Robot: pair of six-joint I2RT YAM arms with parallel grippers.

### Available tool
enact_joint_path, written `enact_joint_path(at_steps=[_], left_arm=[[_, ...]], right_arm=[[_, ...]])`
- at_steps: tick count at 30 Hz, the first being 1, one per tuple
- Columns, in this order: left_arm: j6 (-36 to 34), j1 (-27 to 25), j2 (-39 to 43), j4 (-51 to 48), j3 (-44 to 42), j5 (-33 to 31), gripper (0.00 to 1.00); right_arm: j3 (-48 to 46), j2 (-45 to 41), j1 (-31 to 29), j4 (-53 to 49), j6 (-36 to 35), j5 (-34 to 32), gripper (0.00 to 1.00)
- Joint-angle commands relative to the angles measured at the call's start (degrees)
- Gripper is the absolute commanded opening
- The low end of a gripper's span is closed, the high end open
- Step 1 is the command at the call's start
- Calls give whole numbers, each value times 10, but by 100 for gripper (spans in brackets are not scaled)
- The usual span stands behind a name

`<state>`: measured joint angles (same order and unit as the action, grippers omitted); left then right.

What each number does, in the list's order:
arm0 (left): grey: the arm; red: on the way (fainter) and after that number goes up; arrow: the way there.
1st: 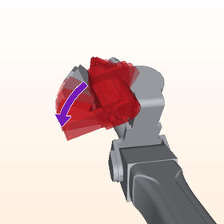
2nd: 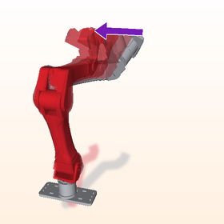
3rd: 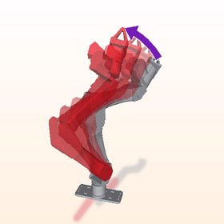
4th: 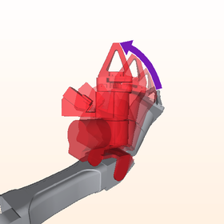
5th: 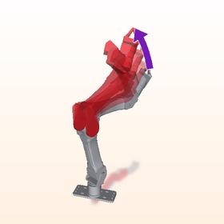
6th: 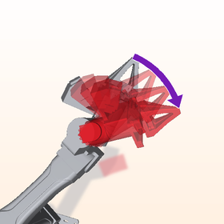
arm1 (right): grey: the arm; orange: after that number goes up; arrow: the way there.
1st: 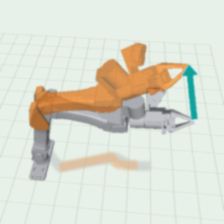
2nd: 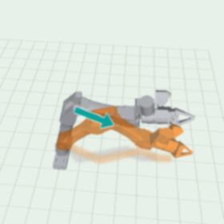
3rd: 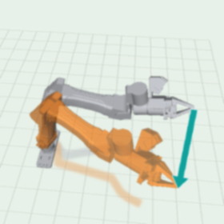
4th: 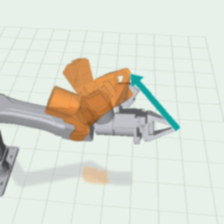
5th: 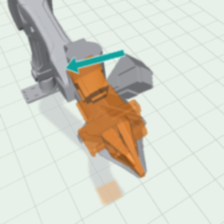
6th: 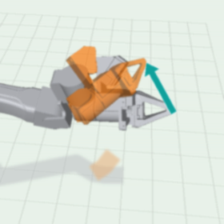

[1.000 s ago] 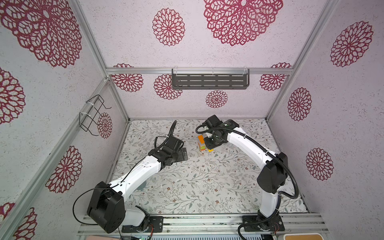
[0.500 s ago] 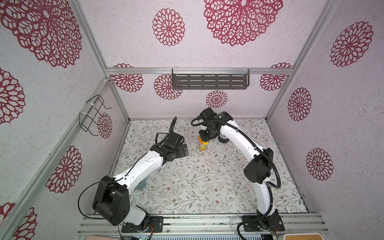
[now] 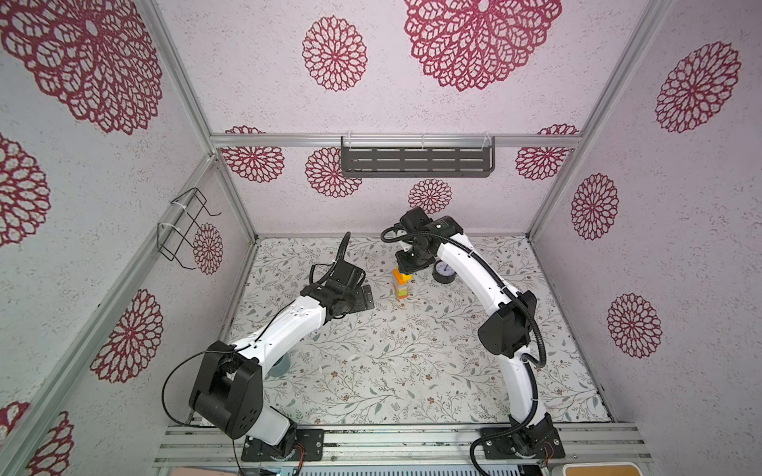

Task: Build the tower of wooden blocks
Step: 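Carry the yellow triangle with the right gripper over the tower, then lower the yellow triangle onto the orange block with the right gripper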

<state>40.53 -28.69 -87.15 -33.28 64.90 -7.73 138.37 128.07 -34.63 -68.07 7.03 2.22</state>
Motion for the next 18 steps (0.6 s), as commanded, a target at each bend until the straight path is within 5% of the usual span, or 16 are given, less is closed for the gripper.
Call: enact_joint_path(at_steps=[1,18], left_arm=[[0,6,-8,15,9,8,97],[0,14,-18,20,7,17,97]], right_arm=[[24,5,4,1,-3,14,27],[40,32,8,24,3,14,28]])
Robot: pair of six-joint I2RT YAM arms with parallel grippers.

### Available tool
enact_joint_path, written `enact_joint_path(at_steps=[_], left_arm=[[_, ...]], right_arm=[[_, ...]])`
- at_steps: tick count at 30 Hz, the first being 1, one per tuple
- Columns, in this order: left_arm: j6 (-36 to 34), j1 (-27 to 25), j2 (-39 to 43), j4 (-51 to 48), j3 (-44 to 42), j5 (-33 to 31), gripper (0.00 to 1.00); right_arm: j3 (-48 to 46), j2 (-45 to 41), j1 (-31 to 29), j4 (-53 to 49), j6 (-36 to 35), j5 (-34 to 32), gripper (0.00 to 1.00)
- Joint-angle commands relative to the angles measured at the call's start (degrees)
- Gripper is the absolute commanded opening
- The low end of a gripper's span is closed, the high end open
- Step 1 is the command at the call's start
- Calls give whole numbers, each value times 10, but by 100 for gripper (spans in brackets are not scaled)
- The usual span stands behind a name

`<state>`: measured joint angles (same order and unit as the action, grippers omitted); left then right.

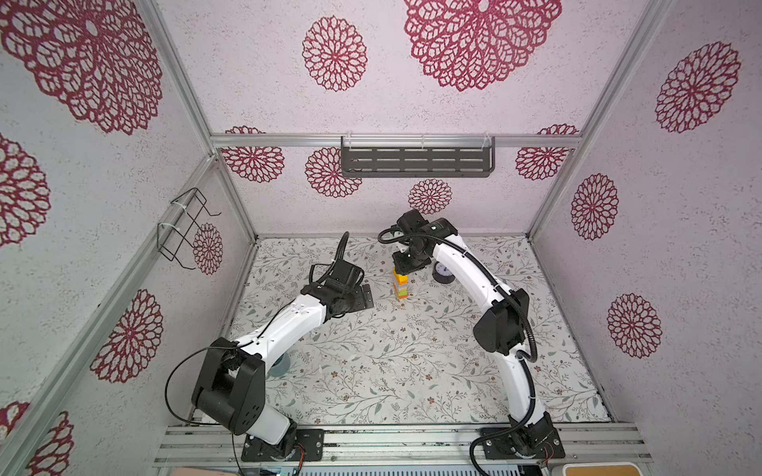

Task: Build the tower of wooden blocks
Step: 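Lower the yellow triangle onto the orange block with the right gripper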

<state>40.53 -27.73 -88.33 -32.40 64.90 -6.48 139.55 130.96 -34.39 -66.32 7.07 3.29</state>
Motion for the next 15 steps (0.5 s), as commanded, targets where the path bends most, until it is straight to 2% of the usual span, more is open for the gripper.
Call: enact_joint_path(at_steps=[1,15], left_arm=[[0,6,-7,11,7,5,97],[-1,8,-11,12,8,10,97]], right_arm=[[32,6,6,5,2,4,28],[35,18,6,1,2,4,30]])
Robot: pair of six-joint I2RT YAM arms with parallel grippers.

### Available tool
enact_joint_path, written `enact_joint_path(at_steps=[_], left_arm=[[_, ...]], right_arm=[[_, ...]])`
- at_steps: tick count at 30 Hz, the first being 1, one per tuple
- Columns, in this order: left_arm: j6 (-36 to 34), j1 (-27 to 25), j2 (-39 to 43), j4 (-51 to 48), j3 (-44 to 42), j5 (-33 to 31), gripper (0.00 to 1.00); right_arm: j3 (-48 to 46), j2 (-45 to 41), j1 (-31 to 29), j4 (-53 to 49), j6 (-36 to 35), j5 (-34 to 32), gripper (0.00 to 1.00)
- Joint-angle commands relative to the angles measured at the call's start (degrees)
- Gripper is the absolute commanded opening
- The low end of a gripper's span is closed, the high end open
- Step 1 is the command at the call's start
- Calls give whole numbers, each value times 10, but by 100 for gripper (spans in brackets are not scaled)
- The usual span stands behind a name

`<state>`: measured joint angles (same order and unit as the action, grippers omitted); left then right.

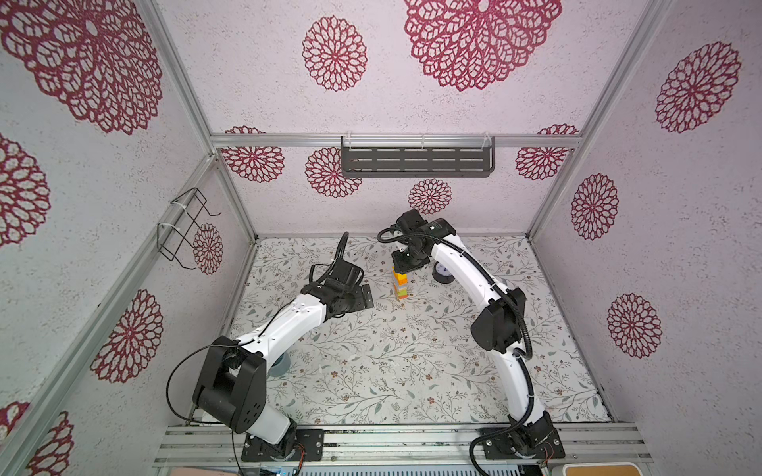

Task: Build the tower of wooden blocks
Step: 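Lower the yellow triangle onto the orange block with the right gripper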

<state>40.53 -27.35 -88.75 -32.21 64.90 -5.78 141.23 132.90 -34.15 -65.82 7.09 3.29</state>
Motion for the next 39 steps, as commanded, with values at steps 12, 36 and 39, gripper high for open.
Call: enact_joint_path(at_steps=[12,36,39], left_arm=[[-1,8,-9,11,8,8,97],[0,11,-7,10,8,13,97],[0,11,-7,11,7,14,97]], right_arm=[[19,7,4,-6,1,-1,31],[19,10,8,-7,2,4,36],[19,8,7,-9,2,5,36]])
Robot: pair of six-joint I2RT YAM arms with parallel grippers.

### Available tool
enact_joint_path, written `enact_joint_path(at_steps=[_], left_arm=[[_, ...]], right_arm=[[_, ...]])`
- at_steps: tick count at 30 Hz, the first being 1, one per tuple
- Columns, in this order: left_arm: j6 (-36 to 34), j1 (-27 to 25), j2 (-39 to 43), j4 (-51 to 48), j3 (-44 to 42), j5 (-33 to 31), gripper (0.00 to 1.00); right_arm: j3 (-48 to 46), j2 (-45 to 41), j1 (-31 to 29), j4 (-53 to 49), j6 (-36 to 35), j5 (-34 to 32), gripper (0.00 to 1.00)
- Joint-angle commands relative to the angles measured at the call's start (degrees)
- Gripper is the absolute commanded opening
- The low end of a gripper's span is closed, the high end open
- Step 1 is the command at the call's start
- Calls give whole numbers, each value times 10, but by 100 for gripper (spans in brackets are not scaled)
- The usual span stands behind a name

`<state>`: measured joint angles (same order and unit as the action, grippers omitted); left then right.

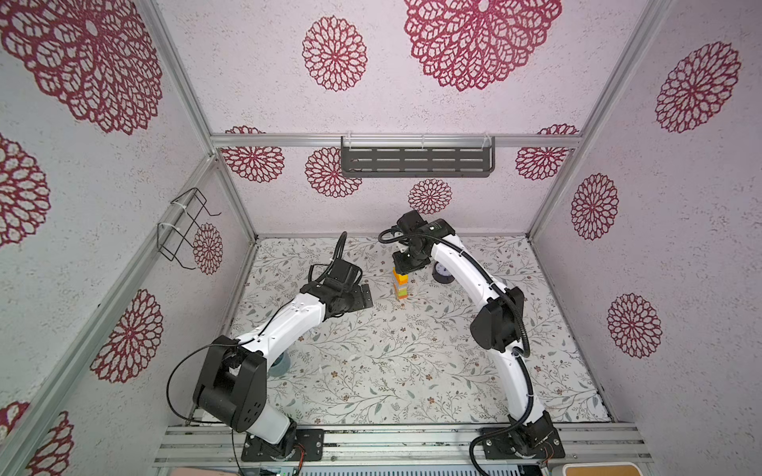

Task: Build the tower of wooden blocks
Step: 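Lower the yellow triangle onto the orange block with the right gripper, then open the right gripper to release the yellow triangle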

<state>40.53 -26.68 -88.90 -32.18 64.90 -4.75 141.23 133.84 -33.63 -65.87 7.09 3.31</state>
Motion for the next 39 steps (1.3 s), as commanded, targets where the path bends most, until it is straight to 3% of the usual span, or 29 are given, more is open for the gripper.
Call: enact_joint_path(at_steps=[1,15,31,39], left_arm=[[0,4,-6,11,7,3,97],[0,5,-4,12,6,7,97],[1,6,-1,8,7,2,97],[6,11,20,-4,22,-10,97]], right_arm=[[19,-3,2,-9,1,6,36],[19,2,-1,-12,-2,5,37],[19,-1,-1,-3,-1,2,45],[17,-47,1,22,-2,-23,52]])
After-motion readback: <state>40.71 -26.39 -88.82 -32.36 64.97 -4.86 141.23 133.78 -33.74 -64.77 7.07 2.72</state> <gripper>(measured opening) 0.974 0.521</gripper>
